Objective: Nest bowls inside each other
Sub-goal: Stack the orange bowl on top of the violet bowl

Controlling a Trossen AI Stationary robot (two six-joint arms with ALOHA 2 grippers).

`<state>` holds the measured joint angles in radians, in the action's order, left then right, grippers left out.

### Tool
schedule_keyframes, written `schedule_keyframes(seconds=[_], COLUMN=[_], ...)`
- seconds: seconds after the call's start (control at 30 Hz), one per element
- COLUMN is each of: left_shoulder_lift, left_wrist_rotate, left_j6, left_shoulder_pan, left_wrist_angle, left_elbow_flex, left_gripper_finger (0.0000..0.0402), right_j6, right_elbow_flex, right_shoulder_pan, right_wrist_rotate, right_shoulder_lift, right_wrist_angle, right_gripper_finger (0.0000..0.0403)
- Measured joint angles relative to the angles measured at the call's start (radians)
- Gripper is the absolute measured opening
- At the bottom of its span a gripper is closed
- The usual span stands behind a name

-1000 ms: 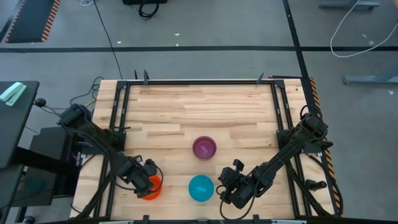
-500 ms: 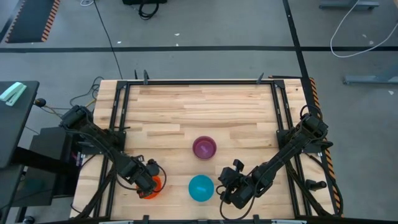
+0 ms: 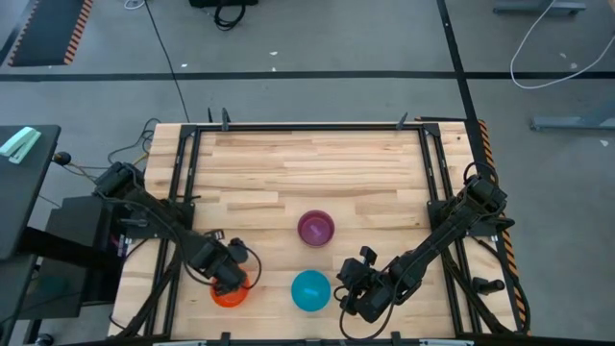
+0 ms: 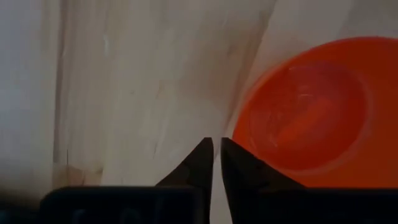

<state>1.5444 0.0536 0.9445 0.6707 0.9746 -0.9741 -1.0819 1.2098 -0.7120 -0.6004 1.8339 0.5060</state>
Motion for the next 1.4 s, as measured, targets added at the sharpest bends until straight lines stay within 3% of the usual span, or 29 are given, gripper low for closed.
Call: schedule_keyframes(seconds=[0.5,1.0,1.4], left_shoulder_lift=[0.0,-0.001,-0.001], left_wrist_rotate=[-0.024,0.001,-0.012], left_j6=[-0.07,-0.074,-0.041], left_shoulder_pan=[-0.017,-0.035,-0.049], left_wrist_angle=[-0.047,-0.093,-0.094], left_elbow_flex=[-0.006,0.002,0.082], left_gripper_finger=[0.0031,0.0126,0.0117], right_j6=[0.0,-0.015,-0.019], right_elbow_flex=[0.0,0.0,0.0], right_shoulder_pan=[0.0,-0.013,-0.024], right_wrist_rotate=[0.0,0.0,-0.001], right_shoulder_lift=[0.0,0.0,0.0], right_wrist_angle=[0.0,0.0,0.0], right_gripper_finger=[0.0068,0.0068,0.0068])
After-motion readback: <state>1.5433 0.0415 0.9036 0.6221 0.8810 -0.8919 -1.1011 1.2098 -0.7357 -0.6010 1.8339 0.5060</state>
